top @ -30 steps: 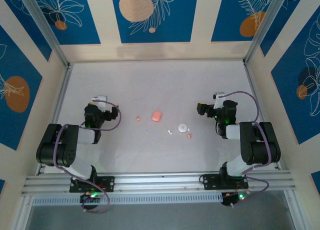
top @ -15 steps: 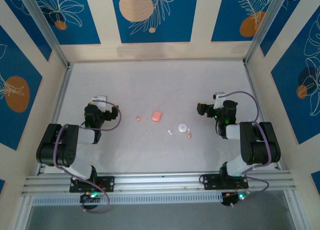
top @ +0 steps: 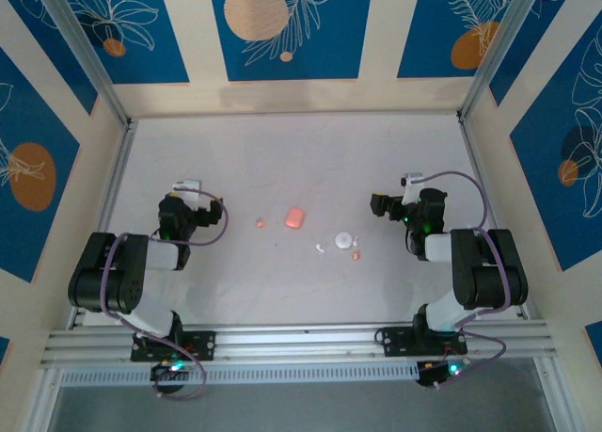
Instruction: Insert the wireless bluetooth earbuds into the charging case
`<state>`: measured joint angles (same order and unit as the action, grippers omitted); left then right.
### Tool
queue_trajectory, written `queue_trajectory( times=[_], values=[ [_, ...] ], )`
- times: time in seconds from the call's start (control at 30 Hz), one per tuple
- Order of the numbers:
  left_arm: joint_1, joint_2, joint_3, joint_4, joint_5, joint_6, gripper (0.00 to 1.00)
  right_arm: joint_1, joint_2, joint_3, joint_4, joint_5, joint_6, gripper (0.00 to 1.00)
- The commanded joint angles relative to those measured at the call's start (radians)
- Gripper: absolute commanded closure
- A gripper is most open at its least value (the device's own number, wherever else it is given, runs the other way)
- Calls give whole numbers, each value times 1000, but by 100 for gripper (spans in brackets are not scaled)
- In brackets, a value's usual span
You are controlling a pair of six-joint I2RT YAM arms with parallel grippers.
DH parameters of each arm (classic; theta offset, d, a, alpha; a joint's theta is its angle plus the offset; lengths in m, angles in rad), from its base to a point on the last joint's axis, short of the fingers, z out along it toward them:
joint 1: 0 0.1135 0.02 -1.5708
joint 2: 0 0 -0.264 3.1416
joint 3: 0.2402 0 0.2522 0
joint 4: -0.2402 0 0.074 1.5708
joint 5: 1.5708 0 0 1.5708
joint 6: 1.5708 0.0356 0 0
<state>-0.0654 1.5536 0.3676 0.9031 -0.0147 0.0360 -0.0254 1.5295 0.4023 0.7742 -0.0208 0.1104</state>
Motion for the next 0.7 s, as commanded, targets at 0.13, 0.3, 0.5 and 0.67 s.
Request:
queue_trajectory(
  times=[0.13,0.3,0.5,0.67],
  values=[
    [6,-134,115,-281,-5,15,2,26,-164,248,-522,61,21,1],
    [-7,-306,273,-651,45,-70,10,109,-202,523,-1039,106,51,1],
    [-91,-345,418,-943,127,-73,19,285,-95,797,-1516,149,151,1],
    [-164,-345,469,-1108,125,-120,22,404,5,856,-1686,41,227,17]
  ],
)
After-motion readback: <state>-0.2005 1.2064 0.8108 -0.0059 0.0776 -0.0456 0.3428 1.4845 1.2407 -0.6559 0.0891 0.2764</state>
